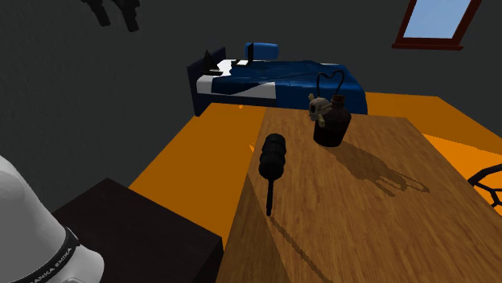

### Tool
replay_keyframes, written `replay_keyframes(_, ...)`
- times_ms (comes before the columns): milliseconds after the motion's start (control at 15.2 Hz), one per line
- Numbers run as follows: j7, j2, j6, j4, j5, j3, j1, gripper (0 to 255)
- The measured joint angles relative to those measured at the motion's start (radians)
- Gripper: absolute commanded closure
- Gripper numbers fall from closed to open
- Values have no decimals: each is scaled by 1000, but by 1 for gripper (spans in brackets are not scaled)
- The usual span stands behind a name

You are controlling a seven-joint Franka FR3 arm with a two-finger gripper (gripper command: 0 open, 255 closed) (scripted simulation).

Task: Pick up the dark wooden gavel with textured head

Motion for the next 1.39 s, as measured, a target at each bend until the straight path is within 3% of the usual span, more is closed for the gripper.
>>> replay_keyframes(198,-21,2,16,-21,-10,-21,-8,0)
replay_keyframes(726,-176,30,83,-103,-91,-178,-70,0)
replay_keyframes(1386,-370,172,195,-119,-178,-378,-142,0)
